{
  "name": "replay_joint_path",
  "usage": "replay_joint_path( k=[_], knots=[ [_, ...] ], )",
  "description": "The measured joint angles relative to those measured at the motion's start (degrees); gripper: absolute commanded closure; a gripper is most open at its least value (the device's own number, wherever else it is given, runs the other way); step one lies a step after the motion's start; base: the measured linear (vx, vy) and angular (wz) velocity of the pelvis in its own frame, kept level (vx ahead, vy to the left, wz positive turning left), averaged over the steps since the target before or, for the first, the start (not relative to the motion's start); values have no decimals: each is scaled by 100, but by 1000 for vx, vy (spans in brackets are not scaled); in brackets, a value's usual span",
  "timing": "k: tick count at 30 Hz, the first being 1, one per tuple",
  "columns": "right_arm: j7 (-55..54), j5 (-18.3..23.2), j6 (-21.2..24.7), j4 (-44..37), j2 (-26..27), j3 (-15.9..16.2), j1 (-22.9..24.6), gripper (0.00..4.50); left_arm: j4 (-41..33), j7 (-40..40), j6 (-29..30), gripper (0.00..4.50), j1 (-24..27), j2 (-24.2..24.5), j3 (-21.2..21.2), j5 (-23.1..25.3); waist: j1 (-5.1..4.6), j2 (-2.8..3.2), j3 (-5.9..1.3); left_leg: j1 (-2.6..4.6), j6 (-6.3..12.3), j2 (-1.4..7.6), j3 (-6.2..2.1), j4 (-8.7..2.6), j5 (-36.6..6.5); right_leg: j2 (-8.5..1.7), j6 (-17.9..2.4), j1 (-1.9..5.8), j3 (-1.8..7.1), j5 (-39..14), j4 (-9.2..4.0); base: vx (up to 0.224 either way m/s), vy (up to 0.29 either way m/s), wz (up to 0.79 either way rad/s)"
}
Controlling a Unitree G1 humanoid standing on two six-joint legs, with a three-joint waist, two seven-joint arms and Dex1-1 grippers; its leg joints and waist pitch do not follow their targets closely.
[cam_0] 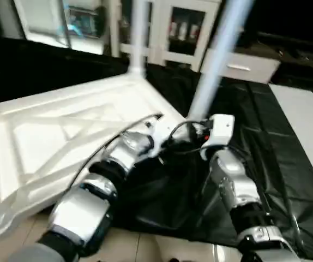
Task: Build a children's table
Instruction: Rotate leg to tighten
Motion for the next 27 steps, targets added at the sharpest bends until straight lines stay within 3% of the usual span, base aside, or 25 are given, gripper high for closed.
replay_joint_path(
  k=[6, 9, 11, 13, 18, 22, 27],
  knots=[
    [1006, 389, 406, -998, -461, 17, 146, 97, -132, -629, -44, 450, 10, 57, -13, -19, 160, -3, -3, 21, -1, 21, 26, -36, -1, 0, 27, -35, 10, 63, 103, 42, -26, 4],
    [2216, 693, 850, -1794, -1556, 162, 711, 65, -290, -1417, -256, 450, 129, 381, -42, -136, 268, 4, 0, 25, 2, 31, 28, -77, 1, 13, 37, -45, 5, 41, 106, 0, 0, 0],
    [2501, 752, 922, -1972, -1787, 104, 768, 54, -324, -1633, -322, 450, 149, 524, -51, -137, 250, 4, 0, 18, 2, 37, 30, -83, 2, 22, 36, -46, 5, 40, 111, 0, 0, 0],
    [3191, 894, 1043, -2389, -2359, 255, 1060, 54, -451, -2178, -571, 450, 284, 692, -121, -141, 304, 16, -6, 30, 2, 38, 30, -91, 1, 20, 39, -34, 3, 26, 109, 0, 0, 0],
    [4353, 1087, 1335, -2969, -3160, 328, 1645, 54, -744, -3281, -1023, 450, 503, 1134, -275, -149, 351, 15, -8, 70, -4, 36, 38, -87, -2, 12, 48, -7, 7, 19, 106, 0, 0, 0],
    [4559, 1156, 1510, -3165, -3268, 401, 1807, 54, -891, -3782, -1198, 450, 612, 1406, -300, -178, 331, 18, -10, 120, -62, 32, 35, -87, -37, 7, 77, 35, 10, 1, 103, 0, 0, 0],
    [4552, 1166, 1541, -3367, -3155, 706, 1880, 54, -1137, -4072, -1294, 450, 754, 1526, -324, -238, 329, 17, -10, 113, -62, 31, 24, -88, -38, 7, 78, 36, 3, 0, 104, 0, 0, 0]
  ],
)
